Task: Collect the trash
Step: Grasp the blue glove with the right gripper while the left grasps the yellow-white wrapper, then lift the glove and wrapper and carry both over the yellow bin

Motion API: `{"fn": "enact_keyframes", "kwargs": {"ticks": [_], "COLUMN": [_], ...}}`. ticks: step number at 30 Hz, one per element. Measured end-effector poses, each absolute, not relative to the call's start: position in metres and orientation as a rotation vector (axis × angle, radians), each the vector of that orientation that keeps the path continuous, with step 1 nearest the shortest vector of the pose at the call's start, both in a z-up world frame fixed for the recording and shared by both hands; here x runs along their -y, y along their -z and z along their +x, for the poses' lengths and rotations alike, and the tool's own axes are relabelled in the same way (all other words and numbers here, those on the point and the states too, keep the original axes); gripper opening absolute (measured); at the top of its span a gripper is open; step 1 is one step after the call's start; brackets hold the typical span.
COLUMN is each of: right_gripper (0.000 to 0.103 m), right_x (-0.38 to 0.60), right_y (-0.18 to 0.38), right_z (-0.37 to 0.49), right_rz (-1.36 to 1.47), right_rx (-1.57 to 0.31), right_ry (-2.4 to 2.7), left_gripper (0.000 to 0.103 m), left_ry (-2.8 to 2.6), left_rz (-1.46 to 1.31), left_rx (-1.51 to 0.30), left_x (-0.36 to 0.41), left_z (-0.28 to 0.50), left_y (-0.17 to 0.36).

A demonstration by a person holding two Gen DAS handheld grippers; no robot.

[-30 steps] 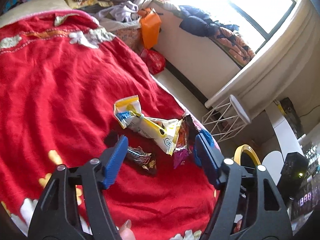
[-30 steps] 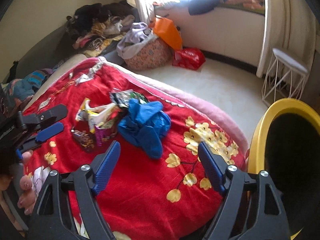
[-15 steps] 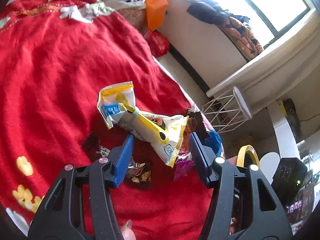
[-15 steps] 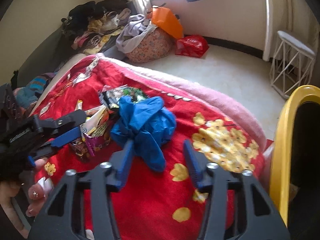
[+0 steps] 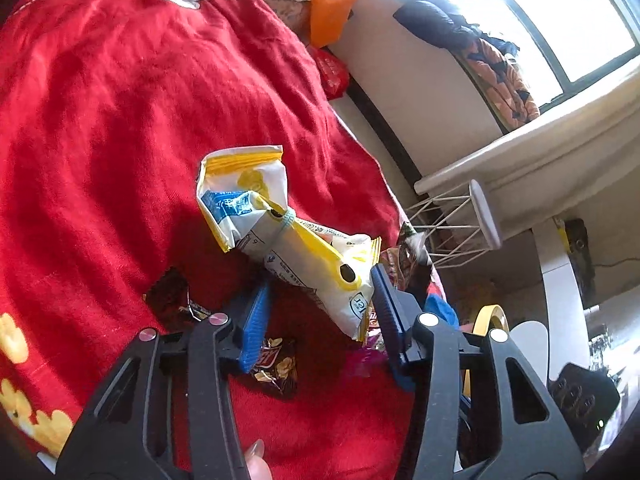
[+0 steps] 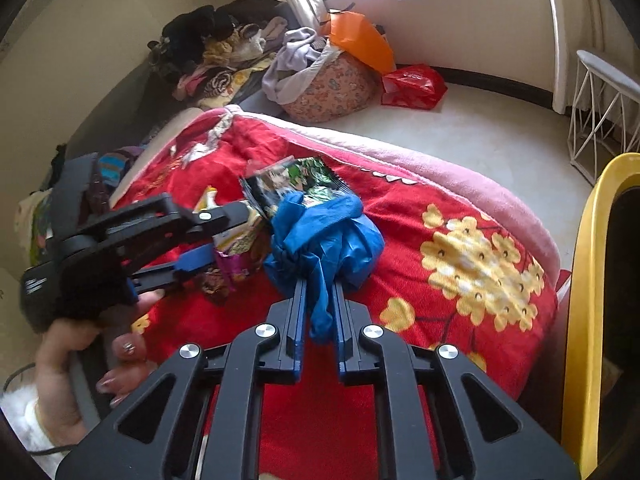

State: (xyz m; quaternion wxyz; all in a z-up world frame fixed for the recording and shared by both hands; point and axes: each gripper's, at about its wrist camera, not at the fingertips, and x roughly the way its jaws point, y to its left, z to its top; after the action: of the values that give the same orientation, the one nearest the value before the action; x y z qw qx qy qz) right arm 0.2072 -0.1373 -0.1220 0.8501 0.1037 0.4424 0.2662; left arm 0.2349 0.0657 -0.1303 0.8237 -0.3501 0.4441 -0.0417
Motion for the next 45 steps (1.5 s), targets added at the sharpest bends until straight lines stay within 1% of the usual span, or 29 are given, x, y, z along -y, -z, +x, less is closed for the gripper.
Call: {"fn": "enact_keyframes", "kwargs": {"ticks": [7, 11, 15, 19, 29, 45], "right_gripper": [0.011, 0.010, 0.010, 0.007, 0.007, 0.007], "right_x": [0.147, 0.147, 0.147, 0.143, 0.140, 0.125], "right_y": [0.118, 0.115, 0.115, 0.125, 0.113, 0.094], "right_z": [0.187, 0.177, 0.167, 0.158, 0.139, 0.121], "right_rz": [0.231, 0.215, 0.209, 0.179, 0.166, 0.115], "right_rx": [-0.929, -0.926, -0.935, -0.973, -0.946, -0.908], "right_ry": [-0.579, -0.593, -0.617, -0.632, -0.670, -0.731], "left_gripper": [0.028, 0.025, 0.024, 0.024, 0.024, 0.024], "left_ry": [0.091, 0.106, 0.132, 0.143, 0.167, 0.125], "left_rz": [-0.748, -0.771, -0.787, -0.812, -0.826, -0.725], "left_rx": [-0.939, -0.923, -0.907, -0.879, -0.817, -0.760], "left_x": [-0.065, -0.067, -0.067, -0.072, -0.089, -0.103], "left_z": [0.227, 0.218, 0.208, 0.194, 0.161, 0.123], "left_y": [0.133, 0.132, 0.129, 0.124, 0.101, 0.071]}}
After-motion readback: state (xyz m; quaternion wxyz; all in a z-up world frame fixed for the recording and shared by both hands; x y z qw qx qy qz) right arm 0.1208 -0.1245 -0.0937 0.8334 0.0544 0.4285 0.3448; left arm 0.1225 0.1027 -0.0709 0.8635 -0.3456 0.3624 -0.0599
